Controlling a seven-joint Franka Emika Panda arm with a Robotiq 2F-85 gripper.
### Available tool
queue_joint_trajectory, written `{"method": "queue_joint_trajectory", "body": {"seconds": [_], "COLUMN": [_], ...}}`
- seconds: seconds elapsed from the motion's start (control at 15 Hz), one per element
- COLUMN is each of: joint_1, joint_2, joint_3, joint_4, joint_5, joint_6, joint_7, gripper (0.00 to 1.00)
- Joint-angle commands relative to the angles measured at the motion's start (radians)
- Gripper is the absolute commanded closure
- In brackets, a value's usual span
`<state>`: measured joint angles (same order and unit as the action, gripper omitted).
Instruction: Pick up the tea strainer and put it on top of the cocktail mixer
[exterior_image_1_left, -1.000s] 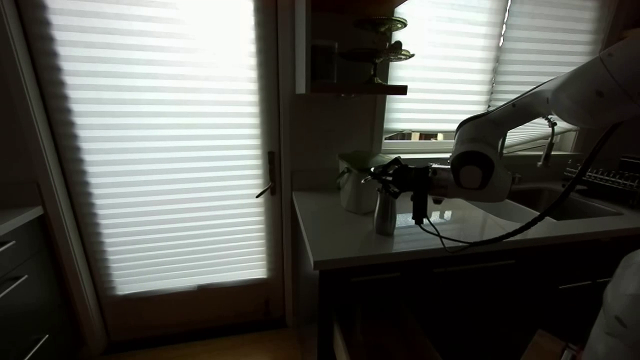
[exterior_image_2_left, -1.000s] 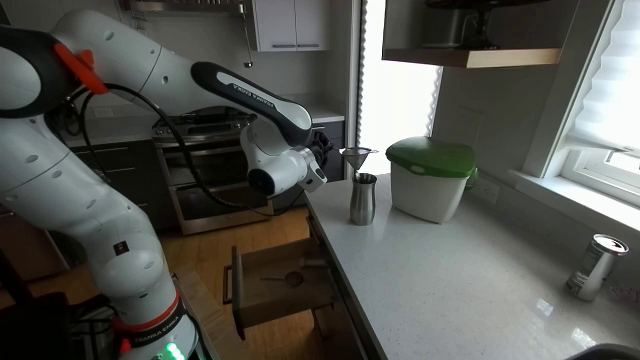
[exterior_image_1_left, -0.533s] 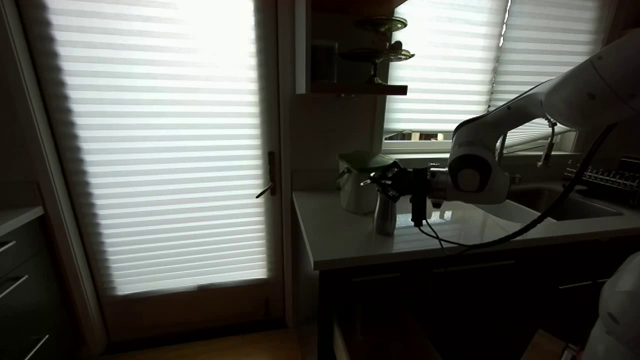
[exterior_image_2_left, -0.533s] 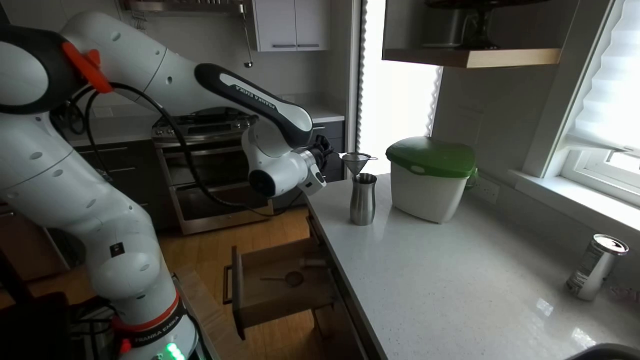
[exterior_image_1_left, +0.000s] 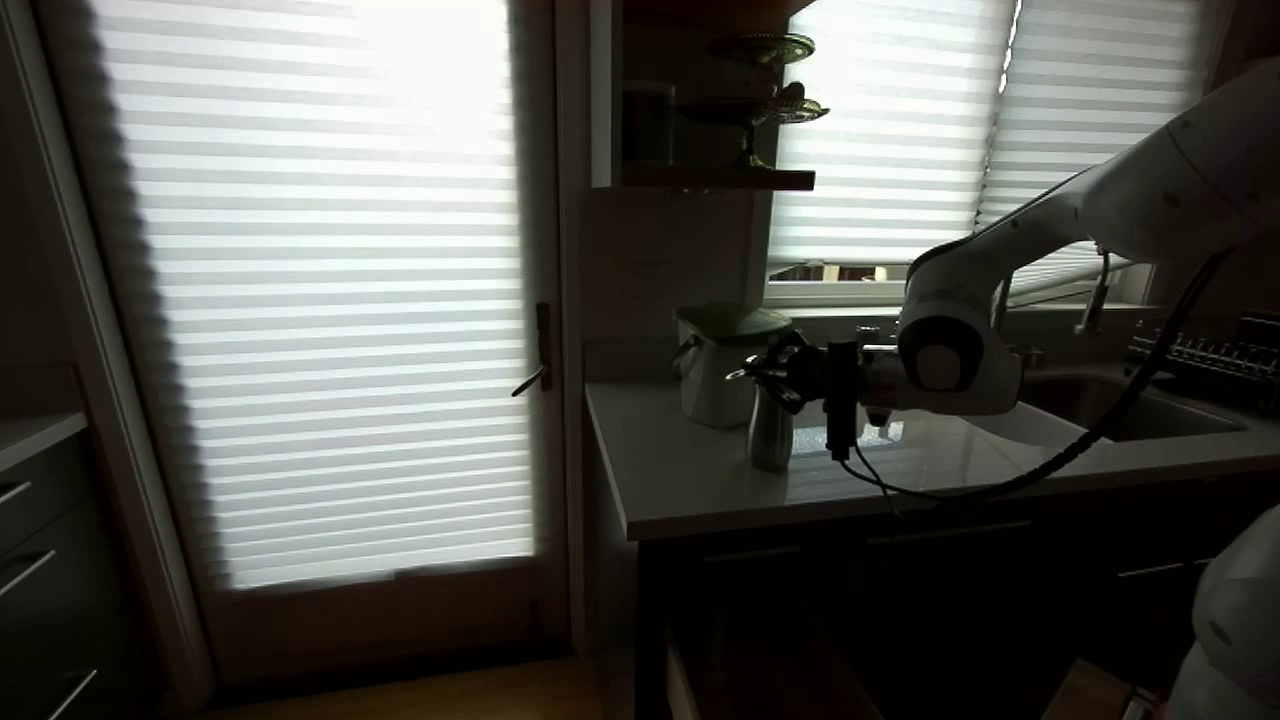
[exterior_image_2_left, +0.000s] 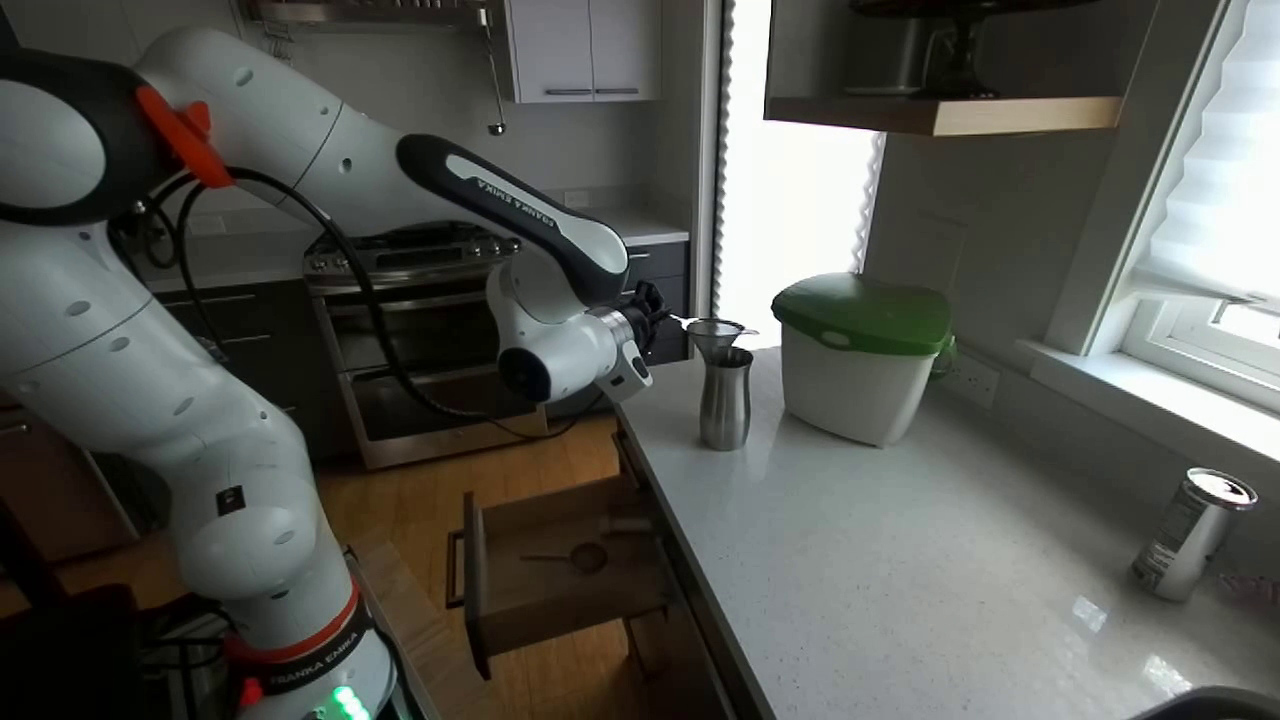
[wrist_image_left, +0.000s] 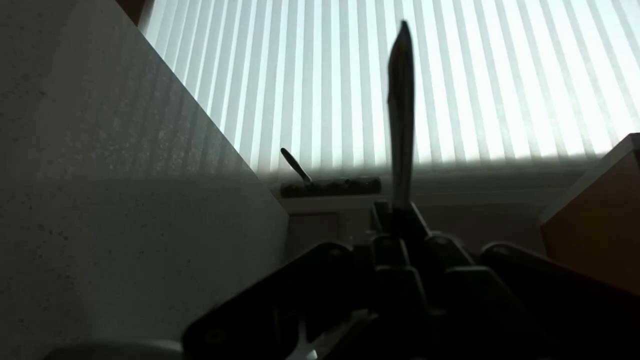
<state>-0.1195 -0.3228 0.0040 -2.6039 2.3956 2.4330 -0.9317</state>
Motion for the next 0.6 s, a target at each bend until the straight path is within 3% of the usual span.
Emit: {"method": "queue_joint_trajectory", "body": {"seconds": [0.0, 0.33, 0.4, 0.53], "joint_1": [-0.017, -0.012, -0.013, -0.013], "joint_2": [0.012, 0.025, 0.026, 0.027], "joint_3": [0.016, 0.017, 0.017, 0.016], "joint_4": [-0.010, -0.009, -0.009, -0.010], "joint_5": [0.012, 0.005, 0.005, 0.004], "joint_6": [-0.007, -0.008, -0.006, -0.008], "joint_7": [0.020, 0.043, 0.044, 0.050], "gripper": [0.99, 0.97, 0.75, 0.61]}}
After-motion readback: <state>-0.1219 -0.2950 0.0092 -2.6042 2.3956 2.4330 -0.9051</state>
